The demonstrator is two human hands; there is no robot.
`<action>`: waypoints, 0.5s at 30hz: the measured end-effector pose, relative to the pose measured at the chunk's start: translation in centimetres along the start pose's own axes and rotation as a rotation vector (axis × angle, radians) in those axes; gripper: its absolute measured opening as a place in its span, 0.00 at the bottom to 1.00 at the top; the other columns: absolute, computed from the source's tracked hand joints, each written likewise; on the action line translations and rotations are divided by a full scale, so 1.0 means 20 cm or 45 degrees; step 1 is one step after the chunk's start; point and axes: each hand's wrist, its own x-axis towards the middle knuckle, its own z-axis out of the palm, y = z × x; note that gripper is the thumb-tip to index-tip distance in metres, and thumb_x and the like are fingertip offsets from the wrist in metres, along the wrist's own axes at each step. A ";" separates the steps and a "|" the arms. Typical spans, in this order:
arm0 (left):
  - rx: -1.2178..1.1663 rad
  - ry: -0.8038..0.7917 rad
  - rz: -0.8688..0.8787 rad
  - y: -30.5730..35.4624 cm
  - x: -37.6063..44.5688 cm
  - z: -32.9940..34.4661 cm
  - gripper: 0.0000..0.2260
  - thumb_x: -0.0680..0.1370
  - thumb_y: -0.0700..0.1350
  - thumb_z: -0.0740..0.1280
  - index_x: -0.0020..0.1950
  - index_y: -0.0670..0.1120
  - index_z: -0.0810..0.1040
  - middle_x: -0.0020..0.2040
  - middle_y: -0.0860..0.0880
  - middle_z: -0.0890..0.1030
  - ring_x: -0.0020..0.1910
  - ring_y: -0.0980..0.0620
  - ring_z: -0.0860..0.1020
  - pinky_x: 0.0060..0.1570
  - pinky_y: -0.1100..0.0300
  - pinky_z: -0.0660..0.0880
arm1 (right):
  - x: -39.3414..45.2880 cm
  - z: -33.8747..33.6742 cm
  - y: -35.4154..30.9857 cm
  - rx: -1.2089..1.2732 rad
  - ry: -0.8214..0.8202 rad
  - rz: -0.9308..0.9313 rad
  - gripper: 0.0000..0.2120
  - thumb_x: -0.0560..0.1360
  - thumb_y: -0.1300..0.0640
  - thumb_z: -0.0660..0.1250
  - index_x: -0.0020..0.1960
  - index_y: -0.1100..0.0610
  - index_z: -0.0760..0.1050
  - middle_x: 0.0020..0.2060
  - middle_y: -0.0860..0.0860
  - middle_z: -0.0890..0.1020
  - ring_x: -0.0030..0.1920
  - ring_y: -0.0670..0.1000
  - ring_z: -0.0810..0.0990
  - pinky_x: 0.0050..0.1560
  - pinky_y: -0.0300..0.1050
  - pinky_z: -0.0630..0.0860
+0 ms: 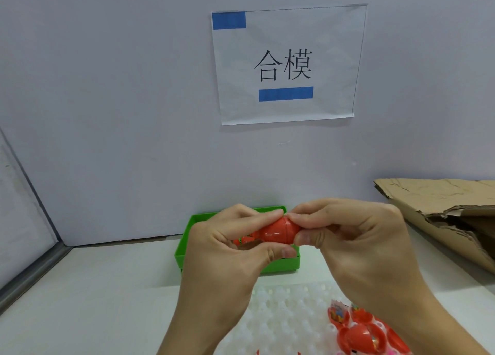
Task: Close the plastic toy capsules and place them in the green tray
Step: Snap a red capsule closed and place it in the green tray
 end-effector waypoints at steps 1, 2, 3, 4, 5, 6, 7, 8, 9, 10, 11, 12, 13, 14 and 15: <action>0.017 -0.006 -0.002 0.00 0.00 0.00 0.18 0.55 0.48 0.77 0.45 0.51 0.88 0.37 0.54 0.83 0.37 0.60 0.81 0.36 0.73 0.74 | 0.00 0.00 0.00 -0.006 -0.012 -0.013 0.17 0.63 0.75 0.77 0.39 0.54 0.87 0.40 0.45 0.87 0.40 0.46 0.86 0.42 0.38 0.82; 0.033 -0.013 -0.007 0.00 0.00 0.00 0.17 0.56 0.47 0.78 0.44 0.51 0.88 0.37 0.54 0.83 0.37 0.60 0.81 0.36 0.73 0.74 | 0.00 0.00 0.01 -0.010 -0.026 -0.017 0.16 0.64 0.74 0.77 0.42 0.54 0.86 0.40 0.45 0.87 0.40 0.46 0.86 0.41 0.38 0.82; 0.047 -0.018 -0.013 0.00 0.00 0.00 0.17 0.56 0.44 0.79 0.44 0.52 0.88 0.37 0.54 0.83 0.38 0.60 0.81 0.36 0.73 0.74 | 0.00 0.00 0.01 -0.020 -0.037 -0.019 0.17 0.65 0.74 0.76 0.45 0.54 0.86 0.40 0.45 0.87 0.39 0.45 0.86 0.40 0.38 0.82; 0.062 -0.025 -0.013 0.00 0.00 0.00 0.17 0.57 0.41 0.80 0.43 0.52 0.88 0.37 0.54 0.83 0.38 0.60 0.81 0.37 0.72 0.74 | 0.00 0.00 0.01 -0.034 -0.043 -0.026 0.17 0.65 0.73 0.76 0.46 0.53 0.85 0.41 0.44 0.87 0.39 0.45 0.86 0.39 0.39 0.83; 0.079 -0.028 -0.010 0.00 0.00 0.00 0.17 0.58 0.38 0.80 0.43 0.53 0.88 0.36 0.54 0.83 0.38 0.60 0.81 0.37 0.72 0.74 | 0.00 0.00 0.01 -0.046 -0.047 -0.033 0.17 0.66 0.72 0.76 0.47 0.52 0.85 0.41 0.42 0.87 0.38 0.45 0.86 0.39 0.40 0.83; 0.098 -0.030 -0.003 0.00 0.00 0.00 0.17 0.58 0.36 0.79 0.43 0.53 0.88 0.36 0.54 0.82 0.38 0.60 0.81 0.37 0.72 0.74 | 0.00 0.00 0.01 -0.057 -0.049 -0.039 0.16 0.67 0.70 0.76 0.48 0.51 0.84 0.41 0.41 0.87 0.38 0.44 0.86 0.39 0.42 0.83; 0.119 -0.033 0.009 0.00 0.00 0.00 0.17 0.59 0.34 0.79 0.43 0.52 0.88 0.36 0.55 0.82 0.39 0.61 0.80 0.37 0.73 0.74 | 0.00 0.00 0.01 -0.071 -0.045 -0.048 0.16 0.67 0.68 0.75 0.48 0.50 0.84 0.41 0.39 0.86 0.38 0.44 0.86 0.38 0.43 0.83; 0.144 -0.035 0.021 0.00 0.00 0.00 0.17 0.60 0.33 0.78 0.42 0.52 0.88 0.36 0.55 0.82 0.39 0.61 0.80 0.38 0.73 0.73 | -0.01 0.01 0.01 -0.087 -0.044 -0.057 0.16 0.67 0.67 0.74 0.49 0.49 0.83 0.41 0.37 0.86 0.37 0.43 0.86 0.38 0.44 0.83; 0.168 -0.039 0.034 0.00 -0.01 0.00 0.17 0.61 0.32 0.78 0.43 0.51 0.88 0.36 0.55 0.82 0.39 0.60 0.80 0.38 0.73 0.73 | -0.01 0.01 0.01 -0.107 -0.044 -0.068 0.17 0.67 0.67 0.73 0.50 0.48 0.83 0.41 0.37 0.86 0.37 0.43 0.86 0.38 0.44 0.83; 0.190 -0.040 0.047 -0.01 -0.01 0.01 0.16 0.61 0.31 0.78 0.43 0.50 0.88 0.36 0.55 0.82 0.39 0.60 0.81 0.39 0.72 0.74 | -0.01 0.01 0.01 -0.127 -0.046 -0.072 0.17 0.67 0.67 0.73 0.50 0.49 0.83 0.41 0.37 0.86 0.37 0.42 0.86 0.38 0.43 0.83; 0.208 -0.035 0.057 -0.01 -0.01 0.01 0.16 0.62 0.30 0.77 0.43 0.49 0.88 0.36 0.55 0.82 0.39 0.59 0.81 0.40 0.71 0.75 | -0.01 0.01 0.02 -0.139 -0.050 -0.067 0.17 0.68 0.68 0.73 0.51 0.49 0.83 0.41 0.37 0.86 0.37 0.42 0.86 0.38 0.43 0.83; 0.223 -0.026 0.068 -0.02 -0.01 0.01 0.16 0.63 0.29 0.77 0.43 0.48 0.88 0.36 0.55 0.82 0.39 0.58 0.81 0.40 0.69 0.76 | -0.01 0.02 0.02 -0.141 -0.048 -0.056 0.17 0.68 0.68 0.73 0.50 0.49 0.83 0.40 0.38 0.86 0.37 0.42 0.86 0.38 0.43 0.83; 0.237 -0.012 0.079 -0.03 -0.01 0.02 0.16 0.64 0.28 0.76 0.43 0.48 0.88 0.36 0.54 0.82 0.39 0.57 0.82 0.40 0.67 0.78 | -0.02 0.02 0.03 -0.141 -0.045 -0.048 0.17 0.68 0.69 0.72 0.50 0.49 0.83 0.40 0.39 0.86 0.37 0.43 0.86 0.37 0.44 0.83; 0.253 0.001 0.092 -0.03 -0.01 0.03 0.15 0.65 0.27 0.76 0.43 0.47 0.88 0.36 0.54 0.82 0.39 0.56 0.82 0.41 0.64 0.79 | -0.02 0.02 0.03 -0.145 -0.038 -0.049 0.17 0.69 0.69 0.72 0.50 0.49 0.83 0.40 0.40 0.86 0.37 0.43 0.86 0.37 0.44 0.83; 0.281 0.010 0.115 -0.04 -0.01 0.03 0.15 0.66 0.27 0.75 0.43 0.46 0.88 0.37 0.54 0.82 0.39 0.55 0.82 0.41 0.62 0.80 | -0.02 0.03 0.03 -0.155 -0.029 -0.057 0.17 0.69 0.68 0.71 0.50 0.49 0.83 0.39 0.41 0.86 0.37 0.42 0.86 0.37 0.43 0.83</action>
